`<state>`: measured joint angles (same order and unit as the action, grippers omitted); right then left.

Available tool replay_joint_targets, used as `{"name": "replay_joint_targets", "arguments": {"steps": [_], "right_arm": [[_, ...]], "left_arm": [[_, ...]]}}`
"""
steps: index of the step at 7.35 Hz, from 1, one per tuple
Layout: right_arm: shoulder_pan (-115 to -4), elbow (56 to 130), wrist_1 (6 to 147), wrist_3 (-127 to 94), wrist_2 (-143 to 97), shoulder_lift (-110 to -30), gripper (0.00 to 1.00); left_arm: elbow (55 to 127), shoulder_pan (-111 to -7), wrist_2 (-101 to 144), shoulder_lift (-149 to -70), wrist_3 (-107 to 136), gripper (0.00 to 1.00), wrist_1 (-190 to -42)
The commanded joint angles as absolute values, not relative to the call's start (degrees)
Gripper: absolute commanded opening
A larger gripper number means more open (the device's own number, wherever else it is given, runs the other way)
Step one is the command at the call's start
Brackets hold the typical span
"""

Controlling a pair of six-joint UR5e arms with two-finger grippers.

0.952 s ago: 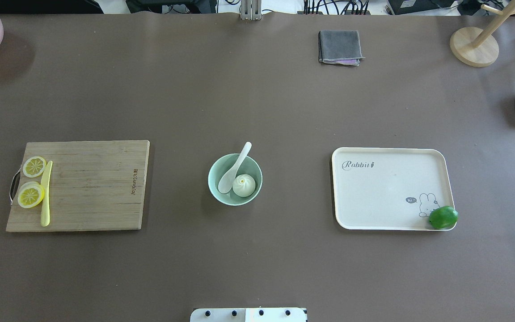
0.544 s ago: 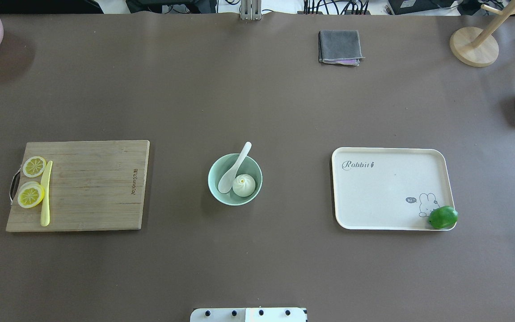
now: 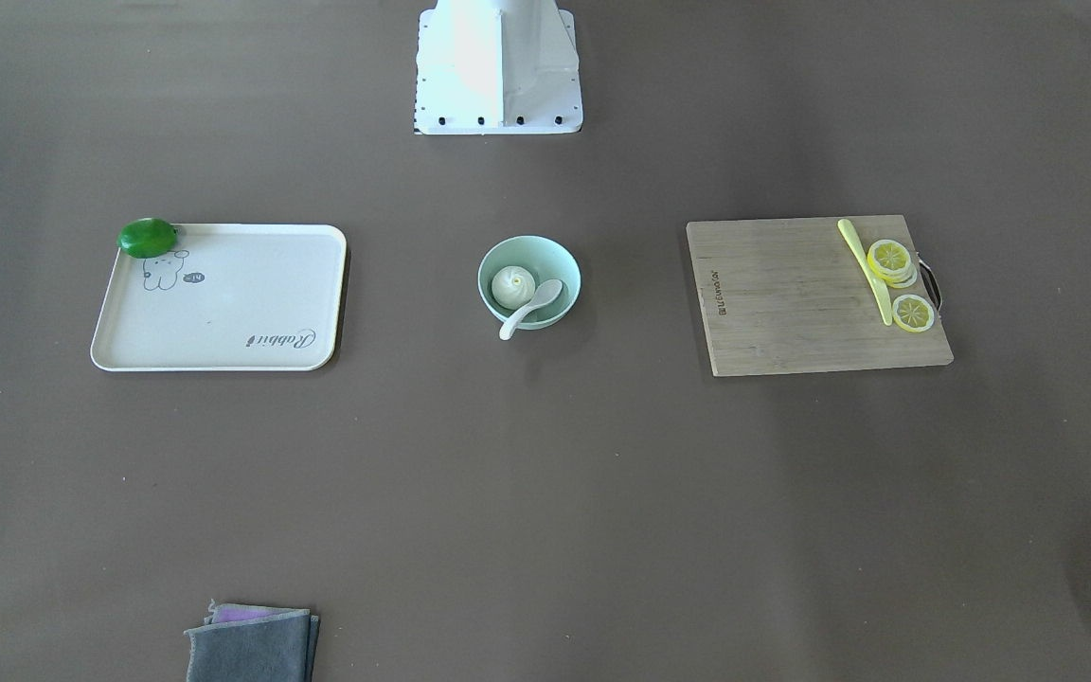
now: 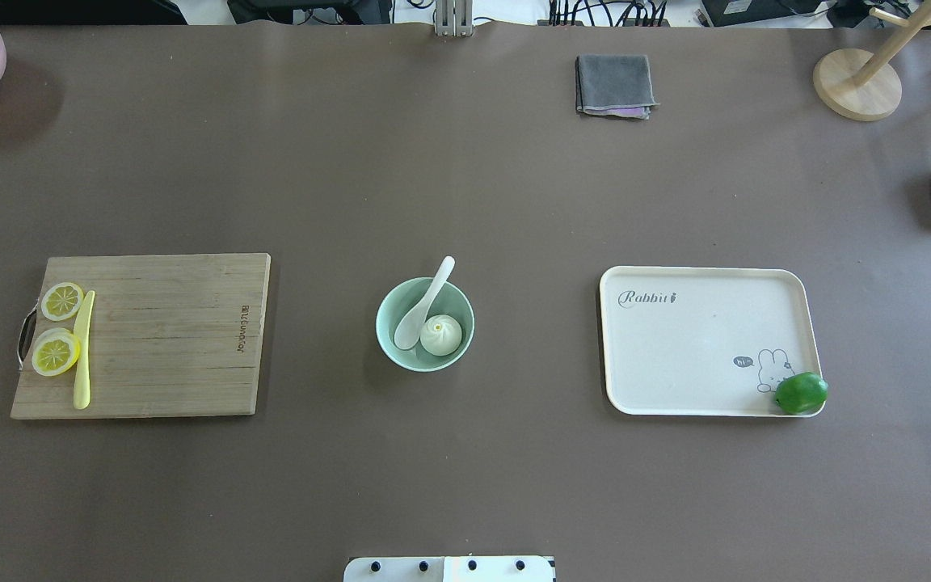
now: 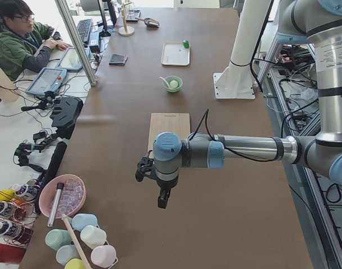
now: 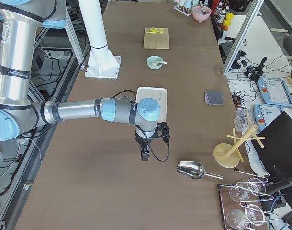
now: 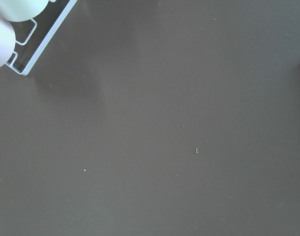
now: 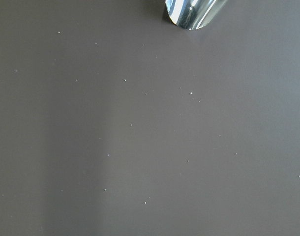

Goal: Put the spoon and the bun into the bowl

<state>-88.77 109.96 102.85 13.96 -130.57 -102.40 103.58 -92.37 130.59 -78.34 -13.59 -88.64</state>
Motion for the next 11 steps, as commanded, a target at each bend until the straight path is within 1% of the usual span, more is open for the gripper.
{"name": "replay_joint_targets", "arguments": {"steps": [1,11], "right_arm": [[-88.6,110.0,102.7,14.0,-131.3,-102.4,1.00],[-85.8,109.8,101.2,14.0,-131.7,-102.4,1.00]], "left_arm": [[103.7,-92.4,130.6,-78.2,-13.6,0.98,-88.7],[104.2,-92.3,130.7,-78.2,-13.6,0.98,-88.9]]}}
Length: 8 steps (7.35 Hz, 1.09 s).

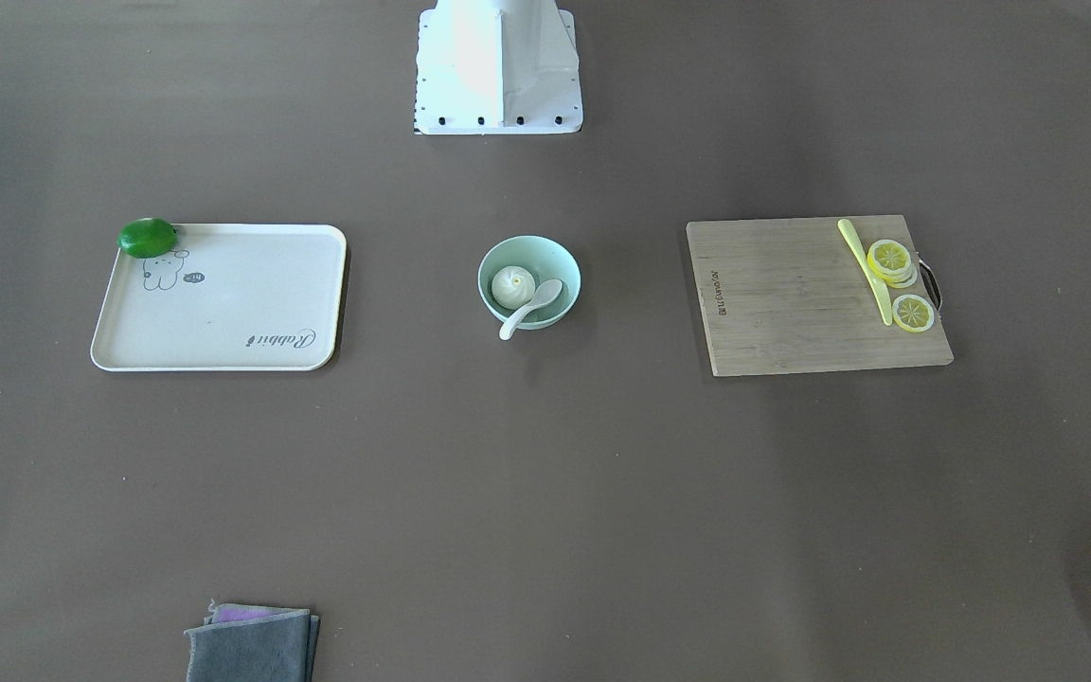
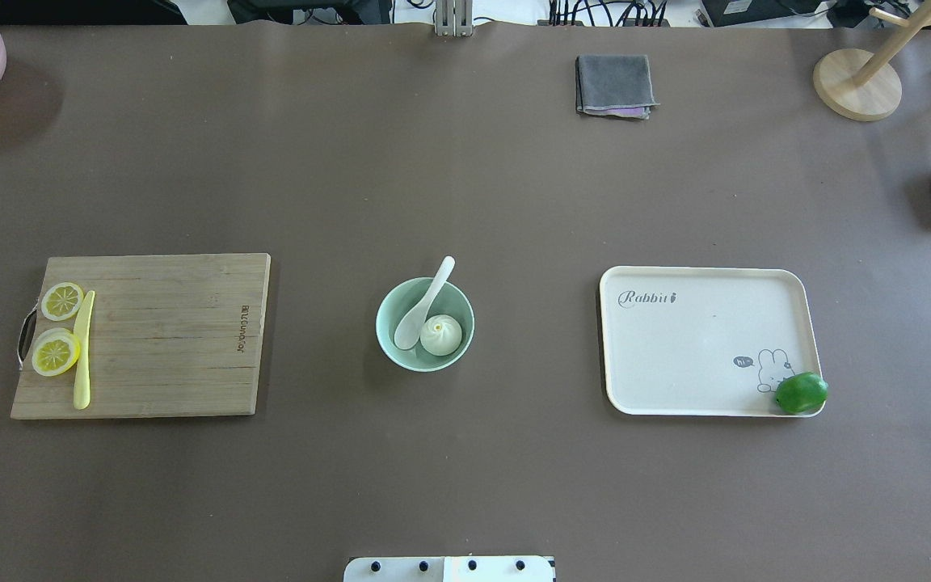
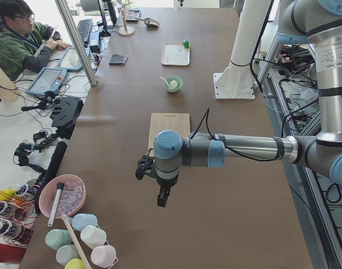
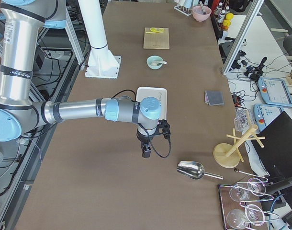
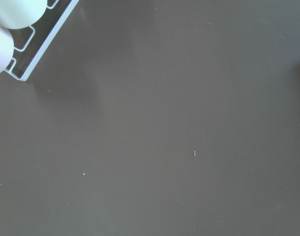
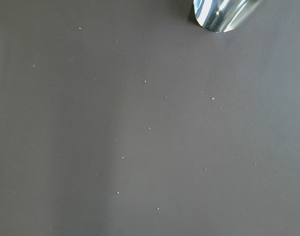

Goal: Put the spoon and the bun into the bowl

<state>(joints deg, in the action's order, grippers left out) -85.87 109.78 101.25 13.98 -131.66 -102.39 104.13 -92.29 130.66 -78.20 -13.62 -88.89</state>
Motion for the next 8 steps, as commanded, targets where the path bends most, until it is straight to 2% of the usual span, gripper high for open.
{"name": "replay_joint_targets", "arguments": {"steps": [1,8], "right_arm": [[-85.6,109.9,101.2,14.0,-131.7,-102.4,1.00],[-85.2,109.9,101.1,14.0,-132.3,-102.4,1.00]], "left_arm": [[104.2,-92.3,130.7,-78.1,-13.6,0.98,-88.9],[104.2,-92.3,130.7,-78.1,-13.6,0.98,-88.9]]}}
